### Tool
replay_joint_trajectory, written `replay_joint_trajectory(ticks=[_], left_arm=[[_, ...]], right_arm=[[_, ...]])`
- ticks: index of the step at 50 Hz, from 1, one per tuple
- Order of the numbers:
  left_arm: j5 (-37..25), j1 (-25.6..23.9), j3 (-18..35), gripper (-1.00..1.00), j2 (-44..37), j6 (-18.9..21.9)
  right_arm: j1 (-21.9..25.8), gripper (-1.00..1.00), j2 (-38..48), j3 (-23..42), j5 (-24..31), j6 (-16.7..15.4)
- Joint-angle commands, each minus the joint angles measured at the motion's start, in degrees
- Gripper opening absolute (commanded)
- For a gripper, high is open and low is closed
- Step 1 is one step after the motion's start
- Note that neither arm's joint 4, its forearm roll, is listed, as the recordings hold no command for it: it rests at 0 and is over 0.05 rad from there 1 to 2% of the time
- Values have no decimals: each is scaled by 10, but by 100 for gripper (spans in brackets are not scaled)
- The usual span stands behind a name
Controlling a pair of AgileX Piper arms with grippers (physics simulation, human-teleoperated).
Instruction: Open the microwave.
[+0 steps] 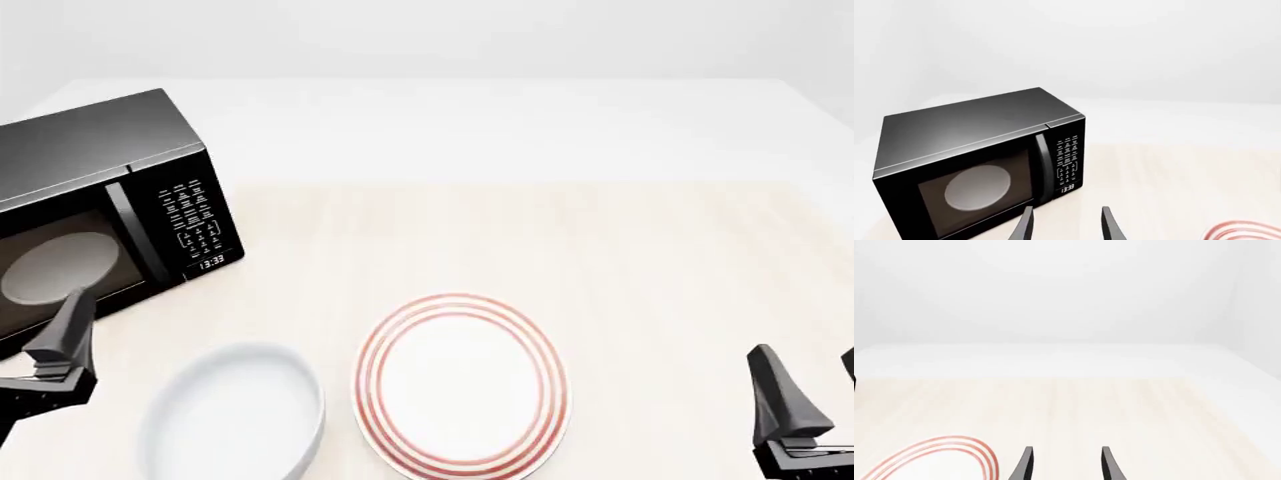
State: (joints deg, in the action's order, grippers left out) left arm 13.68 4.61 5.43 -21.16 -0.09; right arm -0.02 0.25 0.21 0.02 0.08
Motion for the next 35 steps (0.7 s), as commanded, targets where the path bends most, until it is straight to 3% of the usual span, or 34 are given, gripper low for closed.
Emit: replay_joint_trajectory(ticks=[1, 4, 5, 8, 23, 35], left_arm=[[106, -3, -11, 100, -106, -7], [88, -5, 14, 100, -119, -10], [140, -5, -14, 100, -144, -11], [99, -7, 17, 100, -142, -13], [212, -5, 22, 100, -282, -31], [254, 2, 26, 100, -335, -39]], right_arm=[[0, 100, 0, 0, 0, 0], [0, 100, 0, 0, 0, 0], [0, 100, 0, 0, 0, 0], [0, 100, 0, 0, 0, 0], [0, 100, 0, 0, 0, 0], [0, 100, 0, 1, 1, 0]])
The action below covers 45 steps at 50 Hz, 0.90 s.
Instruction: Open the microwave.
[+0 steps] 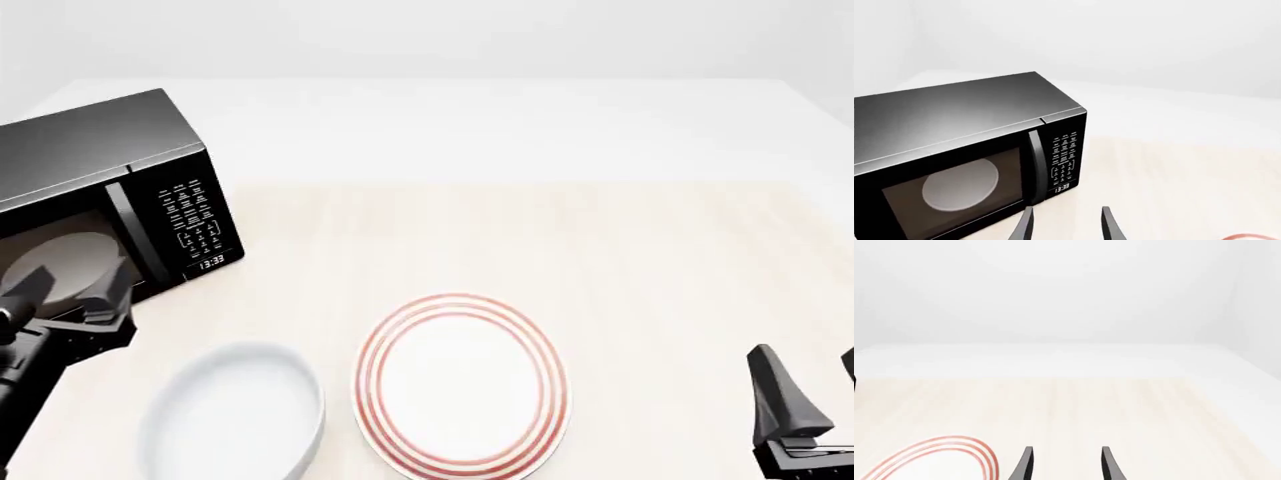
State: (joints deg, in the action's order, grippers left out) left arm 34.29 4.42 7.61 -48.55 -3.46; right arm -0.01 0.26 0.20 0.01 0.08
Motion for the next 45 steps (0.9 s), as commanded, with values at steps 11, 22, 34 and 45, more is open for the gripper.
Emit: replay_joint_trajectory(ticks=[11, 22, 34, 45], left_arm=[[76, 9, 11, 100, -95, -7], [97, 18, 33, 100, -153, -1], [120, 25, 45, 100, -186, -5], [136, 28, 63, 100, -228, -3]], right_arm=[[0, 100, 1, 1, 0, 0], [0, 100, 1, 0, -1, 0], [0, 100, 1, 0, -1, 0], [0, 100, 2, 0, -2, 0]])
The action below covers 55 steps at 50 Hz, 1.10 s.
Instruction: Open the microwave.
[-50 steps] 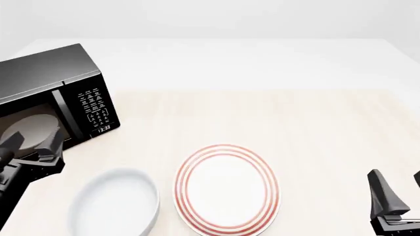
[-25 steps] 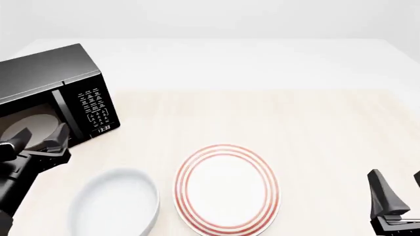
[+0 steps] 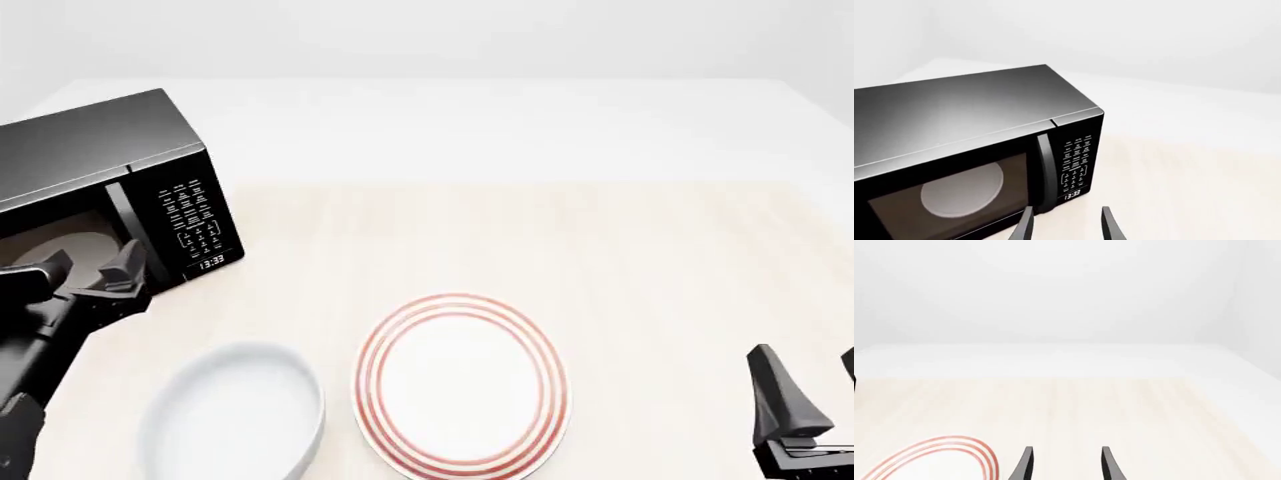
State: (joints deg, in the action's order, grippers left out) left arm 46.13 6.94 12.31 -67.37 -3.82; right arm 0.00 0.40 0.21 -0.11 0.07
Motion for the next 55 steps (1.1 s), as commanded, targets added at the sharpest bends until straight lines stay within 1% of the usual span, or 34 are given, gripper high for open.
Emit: replay_joint_trajectory(ticks=[1, 8, 42, 55], left_arm=[[22, 3, 17, 100, -45, 0], [33, -3, 22, 100, -65, -4], [81, 9, 58, 100, -162, -7], [93, 13, 69, 100, -183, 6]], right_arm=[[0, 100, 1, 0, -1, 0], [0, 100, 1, 0, -1, 0], [0, 100, -1, 0, 1, 0], [0, 100, -1, 0, 1, 0]])
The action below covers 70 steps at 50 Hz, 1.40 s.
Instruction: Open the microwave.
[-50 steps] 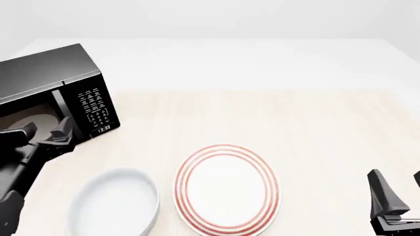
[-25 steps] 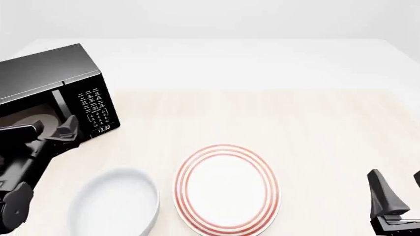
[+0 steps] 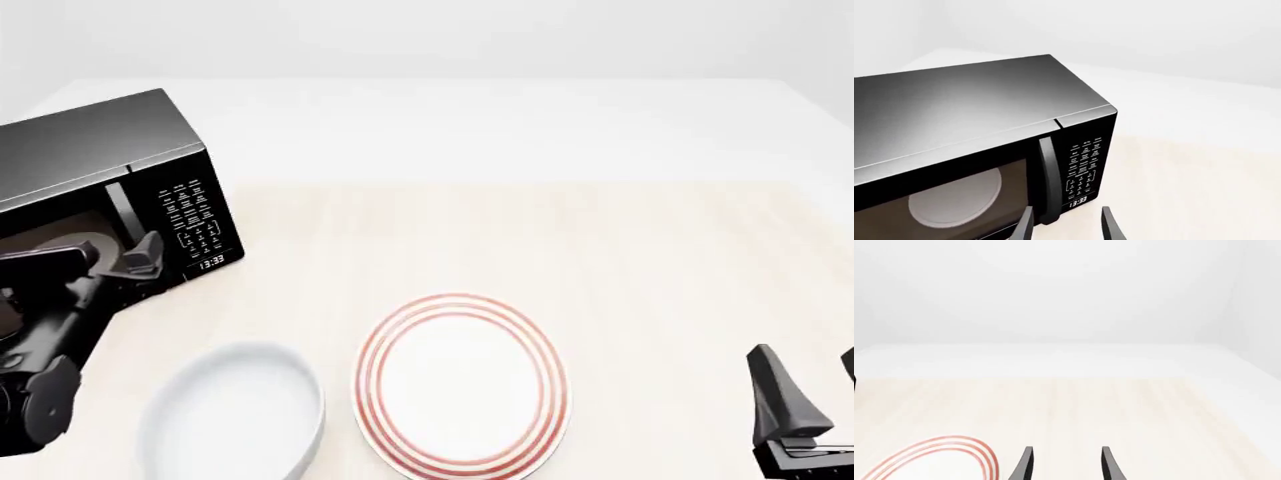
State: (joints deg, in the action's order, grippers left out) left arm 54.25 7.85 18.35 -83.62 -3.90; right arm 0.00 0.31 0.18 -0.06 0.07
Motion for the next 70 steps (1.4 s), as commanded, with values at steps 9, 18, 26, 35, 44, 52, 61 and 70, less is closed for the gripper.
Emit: replay_joint_trajectory(ticks=[9, 18, 26, 35, 44, 52, 61, 70], left_arm=[[23, 10, 15, 100, -42, 13], [33, 16, 23, 100, -62, 15], [37, 16, 34, 100, -79, 13], [43, 12, 44, 100, -99, 8], [49, 6, 57, 100, -125, 5], [57, 8, 71, 100, -154, 1], [63, 10, 81, 100, -175, 0], [74, 12, 82, 100, -193, -4]], right_arm=[[0, 100, 0, 0, 0, 0], [0, 100, 0, 0, 0, 0], [0, 100, 0, 0, 0, 0], [0, 100, 0, 0, 0, 0], [0, 100, 0, 0, 0, 0], [0, 100, 0, 0, 0, 0], [0, 100, 0, 0, 0, 0], [0, 100, 0, 0, 0, 0]])
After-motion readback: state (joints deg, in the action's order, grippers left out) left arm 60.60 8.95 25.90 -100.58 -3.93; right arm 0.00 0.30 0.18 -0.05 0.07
